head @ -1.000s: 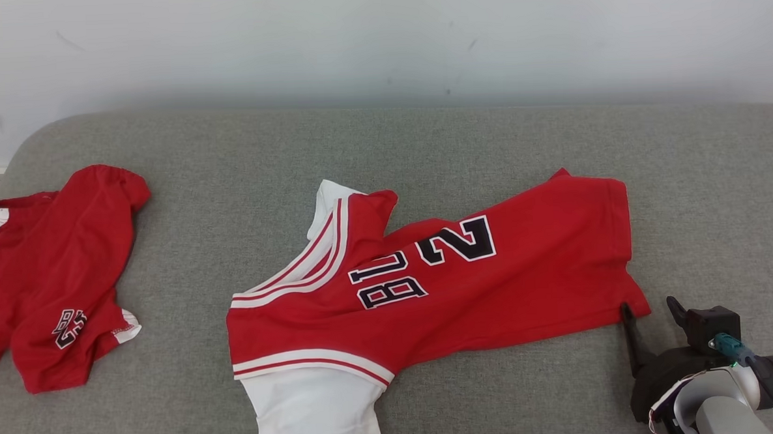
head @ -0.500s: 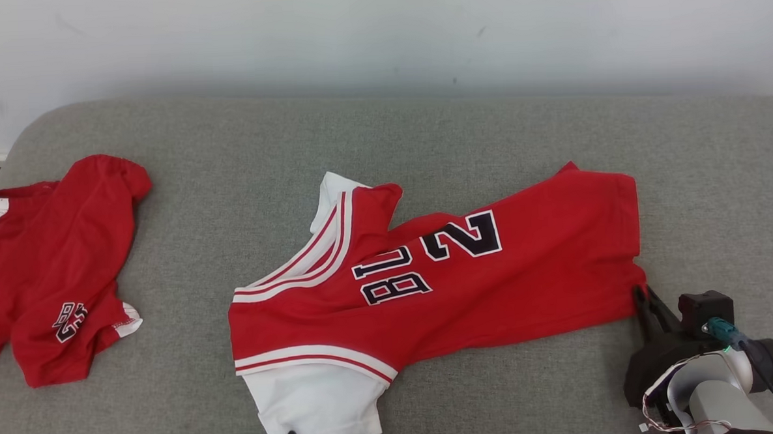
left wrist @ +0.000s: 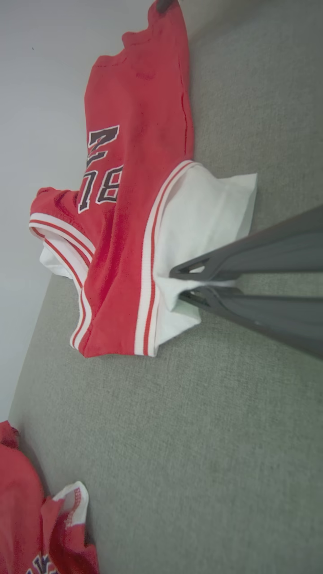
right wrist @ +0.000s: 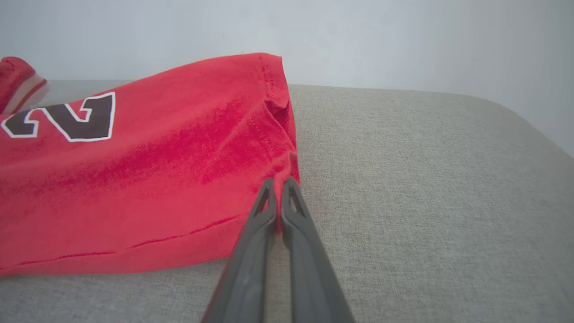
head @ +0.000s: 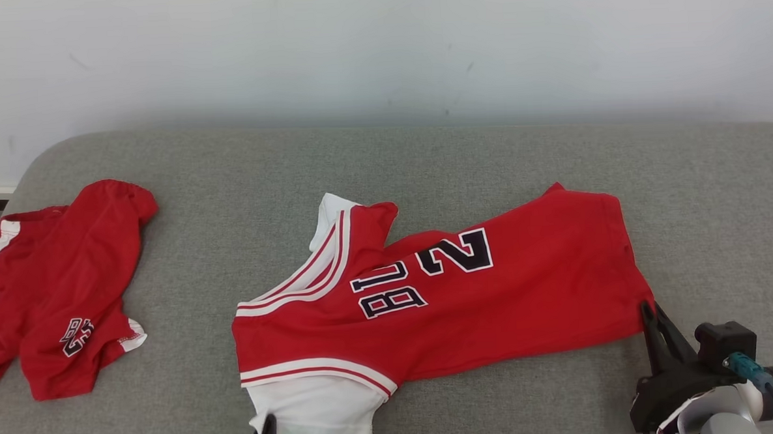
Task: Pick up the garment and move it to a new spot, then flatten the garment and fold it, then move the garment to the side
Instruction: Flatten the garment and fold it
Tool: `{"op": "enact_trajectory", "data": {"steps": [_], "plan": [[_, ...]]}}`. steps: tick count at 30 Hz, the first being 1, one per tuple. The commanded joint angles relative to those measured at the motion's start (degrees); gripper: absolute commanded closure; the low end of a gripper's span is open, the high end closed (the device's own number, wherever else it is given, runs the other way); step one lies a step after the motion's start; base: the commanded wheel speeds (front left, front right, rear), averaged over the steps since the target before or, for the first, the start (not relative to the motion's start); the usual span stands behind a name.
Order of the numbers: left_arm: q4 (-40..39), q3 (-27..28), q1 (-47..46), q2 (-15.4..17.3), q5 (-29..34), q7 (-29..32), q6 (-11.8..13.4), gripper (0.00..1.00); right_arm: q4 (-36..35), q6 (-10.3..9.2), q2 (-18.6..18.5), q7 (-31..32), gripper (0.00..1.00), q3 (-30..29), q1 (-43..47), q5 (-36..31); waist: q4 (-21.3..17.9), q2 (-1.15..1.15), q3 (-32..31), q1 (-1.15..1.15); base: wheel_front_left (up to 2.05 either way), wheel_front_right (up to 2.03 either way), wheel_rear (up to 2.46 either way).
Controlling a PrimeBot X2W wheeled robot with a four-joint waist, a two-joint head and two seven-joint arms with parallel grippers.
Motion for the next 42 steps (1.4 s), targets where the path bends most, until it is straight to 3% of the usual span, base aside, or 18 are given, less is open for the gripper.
{"op": "enact_trajectory", "data": {"steps": [1,7,12,13,18,24,32,42], "plan": [[-1.8,0.3,-0.2,0.5,-0.1,-0.1,0.1,1.00,-1.2,0.07,0.1,-0.1,1.00,0.8,0.5,1.4,-0.3,0.00,0.0,0.00,0.00,0.00,0.00],[-7.9,-0.6,-6.0,4.9,0.0,-0.1,0.1,1.00,-4.3,0.07,-1.0,0.2,1.00,3.8,-2.2,6.7,-1.1,0.00,0.3,0.00,0.00,0.00,0.00],[-12.5,-3.8,-20.5,13.6,-1.2,3.4,0.1,1.00,-8.8,0.07,-2.9,4.4,1.00,7.9,-9.5,13.1,-2.6,0.00,2.4,0.00,0.00,0.00,0.00],[-12.5,-3.8,-20.5,13.6,-1.2,3.4,0.1,1.00,-8.8,0.07,-2.9,4.4,1.00,7.9,-9.5,13.1,-2.6,0.00,2.4,0.00,0.00,0.00,0.00],[-13.7,-6.3,-37.2,19.9,-6.3,8.6,0.1,1.00,-12.2,0.07,-4.1,11.1,1.00,9.0,-20.1,20.4,-4.2,0.00,7.0,0.00,0.00,0.00,0.00],[-6.8,-9.6,-59.7,25.4,-13.5,13.4,0.1,1.00,-10.9,0.07,-2.7,19.5,1.00,8.0,-38.1,27.0,-6.2,0.00,15.2,0.00,0.00,0.00,0.00],[5.7,-14.2,-86.5,27.2,-19.0,15.0,0.1,1.00,-1.1,0.08,2.6,25.1,1.00,1.7,-62.6,29.6,-8.6,0.00,22.8,0.00,0.00,0.00,0.00],[16.8,-21.1,-109.7,24.1,-20.3,13.1,0.1,1.00,10.3,0.08,5.5,23.3,1.00,-5.1,-83.5,24.7,-8.8,0.00,25.4,0.00,0.00,0.00,0.00]]}}
